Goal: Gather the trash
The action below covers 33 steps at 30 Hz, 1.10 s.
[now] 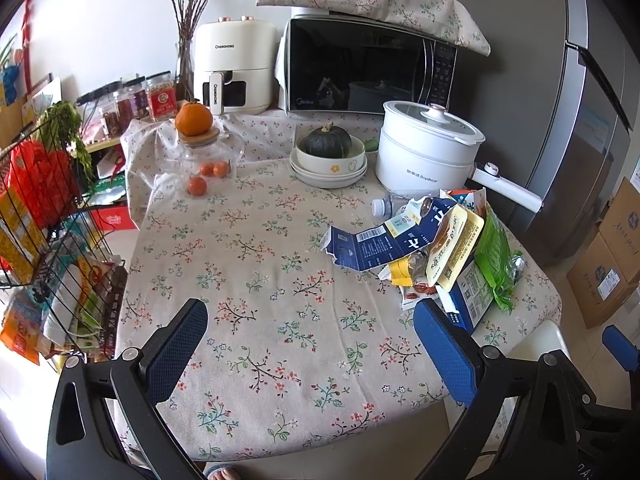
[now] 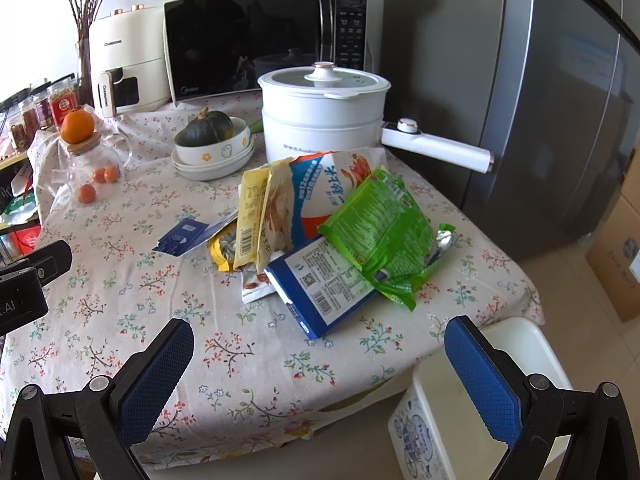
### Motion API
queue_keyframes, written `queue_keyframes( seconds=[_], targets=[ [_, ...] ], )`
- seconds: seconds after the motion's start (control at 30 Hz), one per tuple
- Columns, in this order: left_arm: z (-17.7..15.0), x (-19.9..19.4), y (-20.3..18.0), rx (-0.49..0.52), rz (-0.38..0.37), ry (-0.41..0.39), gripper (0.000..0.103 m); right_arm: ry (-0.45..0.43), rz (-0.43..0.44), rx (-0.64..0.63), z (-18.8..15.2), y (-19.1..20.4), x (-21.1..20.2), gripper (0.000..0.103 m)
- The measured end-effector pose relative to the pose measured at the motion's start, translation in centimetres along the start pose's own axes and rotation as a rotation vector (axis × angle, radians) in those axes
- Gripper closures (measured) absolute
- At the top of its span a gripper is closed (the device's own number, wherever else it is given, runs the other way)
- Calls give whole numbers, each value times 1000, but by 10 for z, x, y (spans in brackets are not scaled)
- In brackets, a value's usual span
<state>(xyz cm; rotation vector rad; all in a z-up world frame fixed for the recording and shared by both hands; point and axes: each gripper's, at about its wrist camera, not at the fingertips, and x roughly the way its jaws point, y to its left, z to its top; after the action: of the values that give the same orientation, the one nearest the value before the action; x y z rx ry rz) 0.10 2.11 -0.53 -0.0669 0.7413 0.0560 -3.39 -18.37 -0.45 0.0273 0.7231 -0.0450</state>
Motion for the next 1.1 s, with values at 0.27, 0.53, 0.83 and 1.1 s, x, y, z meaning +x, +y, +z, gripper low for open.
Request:
queue_keyframes(
  seconds=[0.27,0.53,0.83,1.1],
  targets=[
    [0,0,-1,-1,-2,1,0,3,-1,-1,0,0,1,0],
    [0,-1,-1,3,-2,2,0,13,11,2,-2,1,3,0],
    [0,0,-1,2,-2,2,0,16,8,4,-2,1,2,0],
    [-1,3,-5,20,-1,3,0,21,-17,15,-1,-1,5,0]
  ],
)
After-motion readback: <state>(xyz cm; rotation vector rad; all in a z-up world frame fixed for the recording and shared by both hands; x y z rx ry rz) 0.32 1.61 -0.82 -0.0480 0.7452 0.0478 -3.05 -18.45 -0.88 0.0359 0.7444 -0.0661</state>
